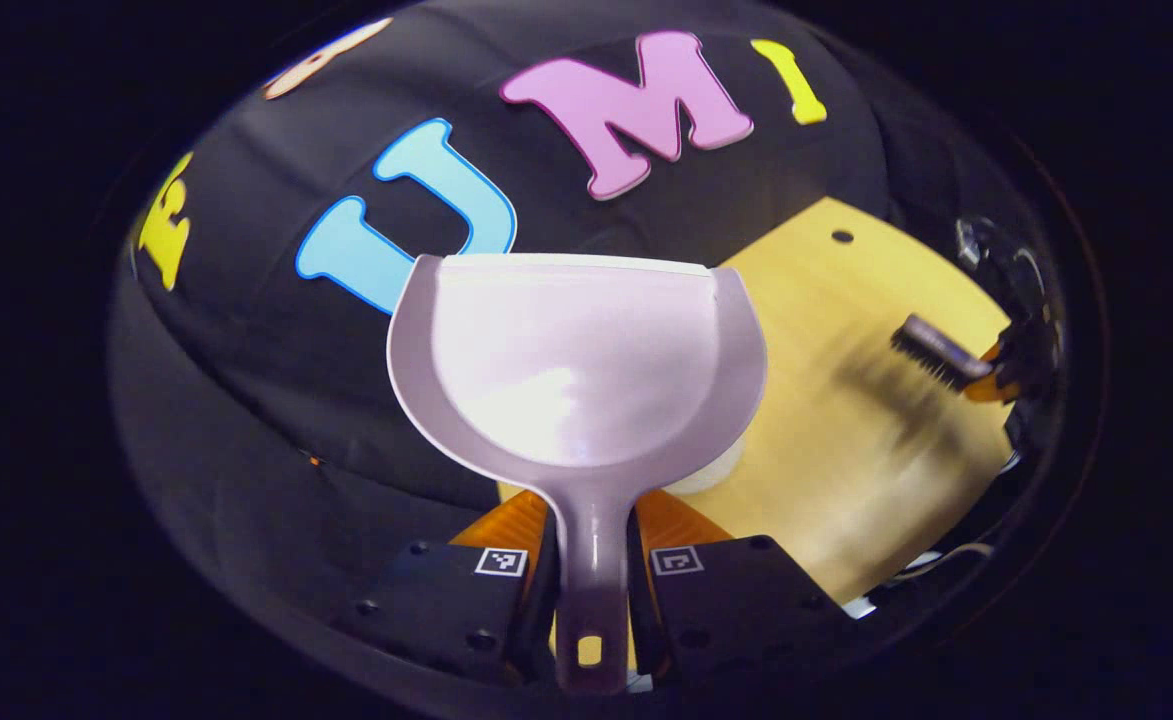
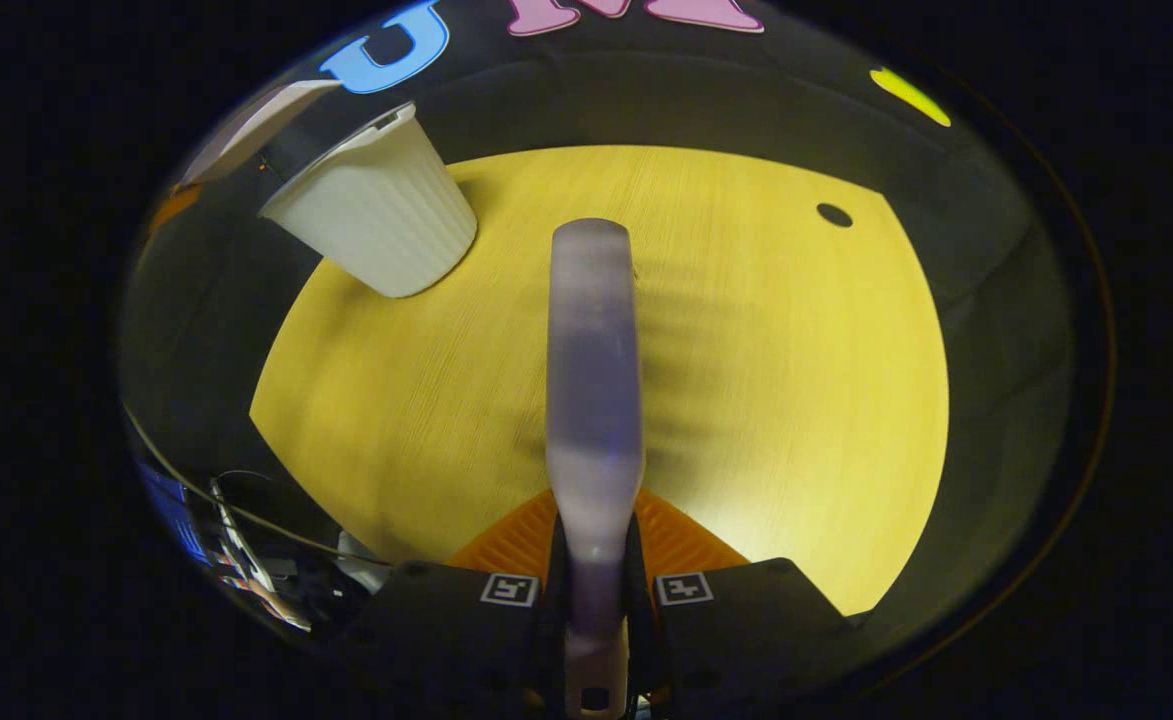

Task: Pick up the small broom and dustpan from the desktop, sweep the trash into the dustpan with the broom, and then empty the trash into the garbage bin.

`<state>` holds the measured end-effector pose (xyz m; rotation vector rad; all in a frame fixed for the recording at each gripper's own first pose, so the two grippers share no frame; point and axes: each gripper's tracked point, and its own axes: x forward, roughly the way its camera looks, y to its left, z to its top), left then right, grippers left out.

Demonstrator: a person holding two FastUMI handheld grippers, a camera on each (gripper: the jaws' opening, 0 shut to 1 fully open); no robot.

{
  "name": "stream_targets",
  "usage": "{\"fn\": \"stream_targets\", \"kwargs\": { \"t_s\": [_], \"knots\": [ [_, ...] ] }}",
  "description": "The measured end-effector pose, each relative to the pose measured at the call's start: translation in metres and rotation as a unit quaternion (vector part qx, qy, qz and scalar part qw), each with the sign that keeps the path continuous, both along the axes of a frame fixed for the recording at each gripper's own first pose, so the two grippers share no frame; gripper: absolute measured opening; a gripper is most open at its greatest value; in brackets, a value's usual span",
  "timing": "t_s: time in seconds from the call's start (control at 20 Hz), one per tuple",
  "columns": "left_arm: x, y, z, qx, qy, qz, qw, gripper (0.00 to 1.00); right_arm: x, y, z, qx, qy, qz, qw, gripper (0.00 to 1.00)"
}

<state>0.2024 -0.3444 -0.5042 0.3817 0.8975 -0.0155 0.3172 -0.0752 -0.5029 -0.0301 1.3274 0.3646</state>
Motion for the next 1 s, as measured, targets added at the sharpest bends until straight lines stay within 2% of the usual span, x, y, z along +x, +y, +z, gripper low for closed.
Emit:
{"fn": "stream_targets", "kwargs": {
  "t_s": [0.15,0.25,0.35,0.55,0.65,0.75,0.85,1.0],
  "knots": [
    [-0.021,-0.094,-0.044,-0.142,-0.021,-0.002,0.990,0.28,0.005,0.004,0.009,0.002,-0.037,-0.049,0.998,0.28],
    [-0.034,-0.144,-0.078,-0.192,-0.019,-0.005,0.981,0.28,0.010,0.004,0.018,-0.001,-0.065,-0.078,0.995,0.28],
    [-0.042,-0.177,-0.113,-0.226,0.004,0.001,0.974,0.29,0.007,0.000,0.013,-0.009,-0.056,-0.093,0.994,0.28],
    [-0.059,-0.225,-0.180,-0.259,0.061,0.025,0.964,0.29,-0.002,-0.004,-0.011,-0.036,-0.045,-0.091,0.994,0.29],
    [-0.051,-0.243,-0.213,-0.262,0.090,0.043,0.960,0.29,0.000,0.001,-0.026,-0.038,-0.034,-0.106,0.993,0.28],
    [-0.035,-0.257,-0.239,-0.258,0.108,0.066,0.958,0.29,0.001,0.001,-0.047,-0.050,-0.028,-0.098,0.994,0.28],
    [-0.021,-0.263,-0.248,-0.258,0.122,0.096,0.953,0.29,-0.003,0.005,-0.068,-0.068,-0.008,-0.084,0.994,0.29],
    [-0.020,-0.258,-0.247,-0.250,0.149,0.148,0.945,0.29,-0.006,0.007,-0.092,-0.079,0.017,-0.091,0.993,0.29]
  ]
}}
